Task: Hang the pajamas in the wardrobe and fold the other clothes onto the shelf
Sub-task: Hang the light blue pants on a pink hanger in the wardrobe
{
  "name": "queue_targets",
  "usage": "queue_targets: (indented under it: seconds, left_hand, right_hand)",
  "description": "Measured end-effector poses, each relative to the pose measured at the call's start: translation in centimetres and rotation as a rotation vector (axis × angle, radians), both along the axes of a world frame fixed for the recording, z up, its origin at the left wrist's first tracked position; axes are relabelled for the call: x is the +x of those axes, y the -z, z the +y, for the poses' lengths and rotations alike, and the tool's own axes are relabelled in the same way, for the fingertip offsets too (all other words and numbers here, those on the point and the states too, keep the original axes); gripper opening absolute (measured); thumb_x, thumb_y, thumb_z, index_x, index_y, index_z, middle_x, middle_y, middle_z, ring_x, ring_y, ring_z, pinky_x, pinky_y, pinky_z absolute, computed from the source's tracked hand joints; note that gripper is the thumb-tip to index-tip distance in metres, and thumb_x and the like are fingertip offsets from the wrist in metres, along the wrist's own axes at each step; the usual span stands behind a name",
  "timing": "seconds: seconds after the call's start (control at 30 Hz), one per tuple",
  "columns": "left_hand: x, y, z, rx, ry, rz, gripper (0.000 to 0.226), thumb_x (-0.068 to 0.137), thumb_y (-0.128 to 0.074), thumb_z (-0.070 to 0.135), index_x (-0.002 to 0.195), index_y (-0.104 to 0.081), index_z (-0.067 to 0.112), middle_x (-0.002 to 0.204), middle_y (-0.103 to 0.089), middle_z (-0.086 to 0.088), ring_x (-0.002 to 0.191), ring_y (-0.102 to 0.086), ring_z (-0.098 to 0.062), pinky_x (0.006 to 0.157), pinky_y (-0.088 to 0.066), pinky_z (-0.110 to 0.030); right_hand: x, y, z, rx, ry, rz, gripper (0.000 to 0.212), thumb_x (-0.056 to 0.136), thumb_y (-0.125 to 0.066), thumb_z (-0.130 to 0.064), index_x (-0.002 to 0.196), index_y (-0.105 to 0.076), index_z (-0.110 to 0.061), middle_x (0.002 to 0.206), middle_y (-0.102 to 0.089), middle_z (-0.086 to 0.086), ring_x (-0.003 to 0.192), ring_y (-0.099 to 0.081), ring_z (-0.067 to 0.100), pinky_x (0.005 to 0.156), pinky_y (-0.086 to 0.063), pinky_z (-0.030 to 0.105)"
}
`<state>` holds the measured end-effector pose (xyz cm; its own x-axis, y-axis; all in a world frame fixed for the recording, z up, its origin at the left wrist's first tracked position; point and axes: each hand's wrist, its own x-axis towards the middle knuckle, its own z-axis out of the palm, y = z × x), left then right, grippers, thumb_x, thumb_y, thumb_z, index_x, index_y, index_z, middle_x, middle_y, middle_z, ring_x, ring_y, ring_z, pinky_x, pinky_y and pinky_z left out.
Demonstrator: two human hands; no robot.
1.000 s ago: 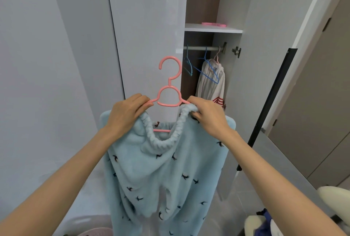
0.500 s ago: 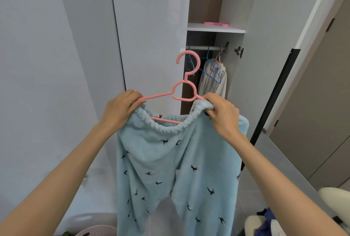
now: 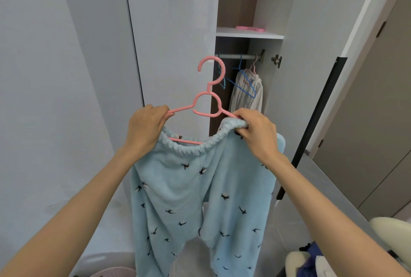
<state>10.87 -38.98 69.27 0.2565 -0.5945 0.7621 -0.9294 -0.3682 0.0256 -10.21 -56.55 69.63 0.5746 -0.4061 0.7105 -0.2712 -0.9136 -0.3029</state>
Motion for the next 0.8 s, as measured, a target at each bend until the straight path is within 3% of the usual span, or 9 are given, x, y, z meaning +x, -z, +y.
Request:
queue_targets:
  seconds: [0.07,0.2,0.37,0.53,0.63,0.7,0.8]
  left_hand:
    - [0.7,0.3,0.1,-0.042,-0.02,0.068,0.036,0.097,-0.046,0.029,0.071,-0.052,0.006,0.057,-0.044,-0.006,0.056,-0.045,-0.027,0.051,-0.025,-0.031]
    - [2.0,0.6,0.4,-0.081,-0.039,0.141,0.044,0.097,-0.032,0.039,0.069,-0.048,0.009,0.057,-0.042,-0.004,0.057,-0.04,-0.026,0.053,-0.025,-0.031]
    - [2.1,0.7,0.2,-0.117,-0.016,0.118,0.042,0.097,-0.037,0.035,0.068,-0.051,0.009,0.055,-0.042,-0.002,0.056,-0.037,-0.022,0.055,-0.027,-0.033]
    - [1.9,0.8,-0.7,-0.085,-0.002,0.095,0.036,0.098,-0.046,0.029,0.07,-0.055,0.008,0.059,-0.053,-0.005,0.059,-0.044,-0.027,0.058,-0.031,-0.036]
    - [1.4,0.5,-1.5,-0.054,0.028,0.087,0.036,0.097,-0.045,0.033,0.076,-0.06,0.008,0.064,-0.058,-0.005,0.063,-0.047,-0.027,0.061,-0.031,-0.037]
    - [1.4,0.3,-1.6,-0.06,0.045,0.101,0.036,0.097,-0.045,0.034,0.076,-0.06,0.01,0.065,-0.059,-0.004,0.064,-0.046,-0.026,0.062,-0.031,-0.036]
    - [1.8,-0.2,-1.6,-0.015,0.137,0.18,0.034,0.097,-0.046,0.034,0.071,-0.055,0.014,0.063,-0.055,0.001,0.065,-0.044,-0.022,0.062,-0.031,-0.034]
  right_hand:
    - [-0.6,-0.4,-0.7,-0.008,0.009,0.047,0.017,0.076,-0.07,-0.005,0.086,-0.062,-0.016,0.079,-0.058,-0.004,0.08,-0.05,0.017,0.058,-0.045,0.037]
    - [-1.7,0.3,-2.0,0.058,-0.028,0.086,0.022,0.076,-0.073,-0.008,0.092,-0.057,-0.011,0.095,-0.05,0.001,0.081,-0.047,0.017,0.063,-0.049,0.042]
    - [-1.5,1.0,-2.8,0.193,-0.033,0.209,0.027,0.081,-0.072,-0.016,0.099,-0.053,-0.016,0.091,-0.054,-0.002,0.083,-0.051,0.017,0.072,-0.049,0.04]
    - [-0.1,0.4,-1.6,0.256,-0.048,0.392,0.043,0.077,-0.061,-0.017,0.117,-0.049,-0.023,0.098,-0.046,-0.015,0.098,-0.041,0.017,0.085,-0.035,0.034]
    - [1.0,-0.4,-0.3,0.237,-0.129,0.377,0.034,0.085,-0.055,-0.028,0.118,-0.048,-0.024,0.095,-0.056,-0.018,0.083,-0.051,0.013,0.075,-0.043,0.035]
    - [1.3,-0.7,-0.1,0.193,-0.113,0.326,0.017,0.096,-0.045,-0.035,0.102,-0.05,-0.021,0.078,-0.058,-0.011,0.067,-0.053,0.012,0.061,-0.044,0.035]
    - [1.1,-1.0,-0.4,0.186,-0.088,0.221,0.039,0.1,-0.037,-0.044,0.079,-0.05,-0.015,0.058,-0.049,-0.004,0.052,-0.043,0.013,0.054,-0.037,0.035]
